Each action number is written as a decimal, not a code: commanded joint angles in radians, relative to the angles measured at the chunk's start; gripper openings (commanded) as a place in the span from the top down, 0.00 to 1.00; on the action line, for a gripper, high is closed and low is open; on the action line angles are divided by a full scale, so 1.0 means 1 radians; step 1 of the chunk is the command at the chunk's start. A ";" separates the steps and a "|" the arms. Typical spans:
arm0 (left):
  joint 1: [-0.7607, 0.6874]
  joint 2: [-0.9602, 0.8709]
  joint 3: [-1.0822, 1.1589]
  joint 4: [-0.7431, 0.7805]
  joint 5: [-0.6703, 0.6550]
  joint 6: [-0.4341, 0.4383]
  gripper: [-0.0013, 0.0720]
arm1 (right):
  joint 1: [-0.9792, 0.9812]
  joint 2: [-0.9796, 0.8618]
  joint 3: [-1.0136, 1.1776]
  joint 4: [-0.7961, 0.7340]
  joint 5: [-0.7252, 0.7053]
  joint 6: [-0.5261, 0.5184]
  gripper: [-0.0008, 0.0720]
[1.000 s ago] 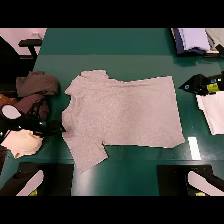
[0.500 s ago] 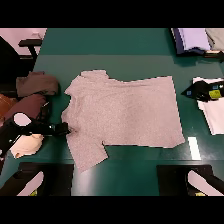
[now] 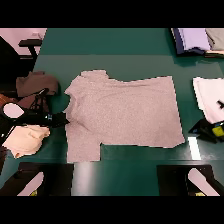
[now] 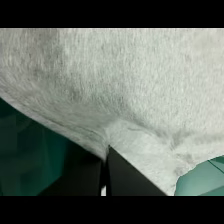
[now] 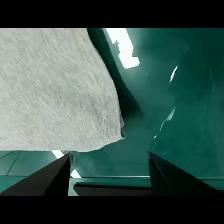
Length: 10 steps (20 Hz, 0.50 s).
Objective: Fold the shirts.
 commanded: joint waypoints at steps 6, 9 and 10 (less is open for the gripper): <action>0.000 0.001 0.012 -0.002 -0.005 0.002 0.95 | 0.152 0.008 -0.212 0.103 -0.209 0.030 0.39; 0.000 0.001 0.012 -0.002 -0.006 0.002 0.95 | 0.214 0.009 -0.211 0.101 -0.231 0.032 0.78; 0.000 0.004 0.014 -0.002 -0.007 0.002 0.95 | 0.235 0.010 -0.203 0.101 -0.231 0.012 0.97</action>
